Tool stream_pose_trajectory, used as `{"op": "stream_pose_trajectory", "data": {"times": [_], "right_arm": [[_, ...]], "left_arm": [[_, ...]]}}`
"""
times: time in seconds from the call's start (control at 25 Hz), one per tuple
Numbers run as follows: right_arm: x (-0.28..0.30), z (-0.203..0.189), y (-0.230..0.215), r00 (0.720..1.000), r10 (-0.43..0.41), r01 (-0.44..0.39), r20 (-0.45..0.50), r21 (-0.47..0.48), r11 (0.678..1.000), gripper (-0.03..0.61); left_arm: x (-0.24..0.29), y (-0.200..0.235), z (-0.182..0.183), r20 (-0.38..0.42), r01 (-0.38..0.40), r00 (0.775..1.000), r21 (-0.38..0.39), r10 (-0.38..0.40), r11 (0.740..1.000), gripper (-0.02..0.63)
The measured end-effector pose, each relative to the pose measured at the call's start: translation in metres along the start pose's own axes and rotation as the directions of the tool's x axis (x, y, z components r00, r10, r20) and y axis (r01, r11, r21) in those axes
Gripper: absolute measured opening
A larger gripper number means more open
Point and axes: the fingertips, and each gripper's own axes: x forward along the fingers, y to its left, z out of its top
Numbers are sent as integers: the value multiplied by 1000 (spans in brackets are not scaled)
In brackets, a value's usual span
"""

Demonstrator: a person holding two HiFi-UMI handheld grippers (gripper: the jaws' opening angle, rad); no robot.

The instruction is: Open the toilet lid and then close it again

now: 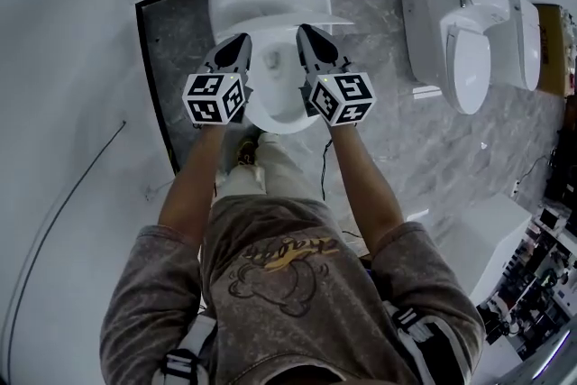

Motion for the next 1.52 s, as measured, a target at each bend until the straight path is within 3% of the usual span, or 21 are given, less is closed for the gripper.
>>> {"op": "stream_pose_trajectory", "data": {"times": [0.52, 1.08, 1.52], "right_arm": [[56, 23, -26, 998, 38, -38, -45, -9, 999, 26], [69, 74, -55, 1000, 28, -28, -1, -59, 998, 26], [110, 65, -84, 998, 1, -7, -68, -90, 996, 26]], "left_arm": [[37, 28, 42, 30, -68, 997, -3, 68, 998, 9], [52, 12, 116, 127, -56, 991, 80, 45, 995, 9], [95, 40, 113, 91, -84, 993, 95, 76, 992, 9]]}}
